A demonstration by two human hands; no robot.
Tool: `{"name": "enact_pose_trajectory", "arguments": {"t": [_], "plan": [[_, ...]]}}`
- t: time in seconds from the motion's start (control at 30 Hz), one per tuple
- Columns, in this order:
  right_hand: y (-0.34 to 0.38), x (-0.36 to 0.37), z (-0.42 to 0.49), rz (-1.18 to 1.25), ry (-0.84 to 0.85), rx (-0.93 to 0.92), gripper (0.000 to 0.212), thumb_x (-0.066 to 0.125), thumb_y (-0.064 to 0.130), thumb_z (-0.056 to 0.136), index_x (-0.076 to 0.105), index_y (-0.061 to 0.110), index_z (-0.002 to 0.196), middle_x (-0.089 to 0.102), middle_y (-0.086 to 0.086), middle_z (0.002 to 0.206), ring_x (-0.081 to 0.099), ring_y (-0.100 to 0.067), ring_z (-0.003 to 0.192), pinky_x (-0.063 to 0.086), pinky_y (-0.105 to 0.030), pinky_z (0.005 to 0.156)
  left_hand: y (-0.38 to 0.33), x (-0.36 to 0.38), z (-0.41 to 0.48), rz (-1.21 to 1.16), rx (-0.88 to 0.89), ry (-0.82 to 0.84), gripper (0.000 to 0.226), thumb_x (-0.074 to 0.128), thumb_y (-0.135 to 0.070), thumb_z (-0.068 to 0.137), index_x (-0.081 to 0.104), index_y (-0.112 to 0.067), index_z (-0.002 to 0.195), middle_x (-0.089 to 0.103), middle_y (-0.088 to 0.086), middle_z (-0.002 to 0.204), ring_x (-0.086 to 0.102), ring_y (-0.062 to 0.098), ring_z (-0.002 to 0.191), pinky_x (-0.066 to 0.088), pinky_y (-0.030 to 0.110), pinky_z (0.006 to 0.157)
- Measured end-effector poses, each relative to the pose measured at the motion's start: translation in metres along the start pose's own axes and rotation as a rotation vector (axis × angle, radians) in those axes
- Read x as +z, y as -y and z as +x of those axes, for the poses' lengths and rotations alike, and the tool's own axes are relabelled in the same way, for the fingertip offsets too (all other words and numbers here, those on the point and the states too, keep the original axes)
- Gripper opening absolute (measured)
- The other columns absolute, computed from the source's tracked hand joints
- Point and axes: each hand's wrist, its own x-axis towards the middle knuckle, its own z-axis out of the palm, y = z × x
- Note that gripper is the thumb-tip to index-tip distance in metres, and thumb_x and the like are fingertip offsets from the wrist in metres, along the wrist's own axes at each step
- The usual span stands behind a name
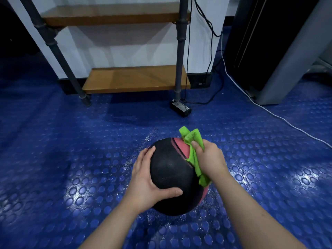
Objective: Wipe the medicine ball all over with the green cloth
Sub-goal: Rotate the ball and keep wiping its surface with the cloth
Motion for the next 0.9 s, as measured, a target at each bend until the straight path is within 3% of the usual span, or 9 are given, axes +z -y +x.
{"name": "enact_pose_trajectory", "arguments": {"t": [0.23,0.3,0.43,0.47,0.53,0.63,0.73,0.9], "plan": [[-0.014,0.013,0.020,0.100,0.092,0.045,0.037,0.051,0.039,0.096,0.065,0.006,0.092,0.066,-0.010,0.082,0.059,-0.027,0.079,0.046,-0.037,0.073,0.026,-0.020,-0.014,-0.107,0.011,0.054,0.130,0.090,-0.070,0.037,0.006,-0.072,0.136,0.003,-0.031,0.156,0.013,-0.001,0.147,0.024,0.046,0.121],[-0.017,0.014,0.022,0.293,0.130,0.095,0.031,0.052,0.035,0.097,0.068,0.009,0.098,0.069,-0.007,0.087,0.063,-0.024,0.082,0.050,-0.040,0.079,0.030,-0.026,-0.015,-0.117,-0.007,0.080,0.132,0.092,-0.067,0.038,0.006,-0.070,0.139,0.005,-0.027,0.159,0.015,0.001,0.148,0.024,0.046,0.121],[-0.032,0.009,0.024,0.774,0.215,0.304,0.026,0.048,0.033,0.100,0.064,0.013,0.100,0.068,-0.006,0.082,0.064,-0.018,0.069,0.050,-0.032,0.065,0.030,-0.040,-0.020,-0.168,-0.061,0.164,0.131,0.090,-0.067,0.043,0.003,-0.070,0.141,-0.005,-0.025,0.162,-0.005,-0.008,0.147,0.010,0.039,0.123],[-0.037,0.009,0.023,0.806,0.237,0.337,0.028,0.046,0.034,0.100,0.064,0.012,0.102,0.069,-0.008,0.082,0.064,-0.019,0.067,0.051,-0.032,0.063,0.028,-0.041,-0.022,-0.247,-0.096,0.176,0.129,0.089,-0.066,0.047,0.002,-0.069,0.142,0.000,-0.026,0.161,-0.002,-0.007,0.148,0.012,0.041,0.123],[-0.047,0.012,0.021,0.803,0.269,0.364,0.033,0.046,0.035,0.100,0.064,0.008,0.109,0.070,-0.012,0.086,0.066,-0.022,0.070,0.052,-0.033,0.064,0.021,-0.039,-0.025,-0.538,-0.271,0.170,0.120,0.085,-0.062,0.059,0.001,-0.064,0.145,0.022,-0.030,0.153,0.025,0.005,0.145,0.026,0.053,0.118],[-0.051,0.015,0.018,0.775,0.271,0.354,0.033,0.049,0.033,0.099,0.065,0.006,0.108,0.071,-0.017,0.092,0.066,-0.028,0.077,0.054,-0.040,0.072,0.014,-0.029,-0.026,-0.756,-0.479,0.157,0.097,0.071,-0.065,0.065,0.015,-0.065,0.144,0.045,-0.023,0.142,0.048,0.018,0.131,0.044,0.069,0.094],[-0.054,0.017,0.017,0.766,0.239,0.328,0.029,0.052,0.031,0.098,0.066,0.006,0.103,0.072,-0.016,0.089,0.067,-0.028,0.075,0.054,-0.040,0.073,0.010,-0.024,-0.019,-0.797,-0.520,0.115,0.089,0.077,-0.056,0.058,0.034,-0.060,0.136,0.056,-0.017,0.134,0.059,0.020,0.116,0.053,0.066,0.082],[-0.059,0.016,0.007,0.816,0.165,0.350,0.024,0.053,0.027,0.098,0.067,0.007,0.098,0.071,-0.013,0.081,0.065,-0.024,0.067,0.052,-0.034,0.065,0.000,-0.023,-0.009,-0.751,-0.521,0.096,0.096,0.087,-0.061,0.055,0.035,-0.058,0.136,0.055,-0.018,0.133,0.060,0.018,0.113,0.055,0.060,0.083]]}}
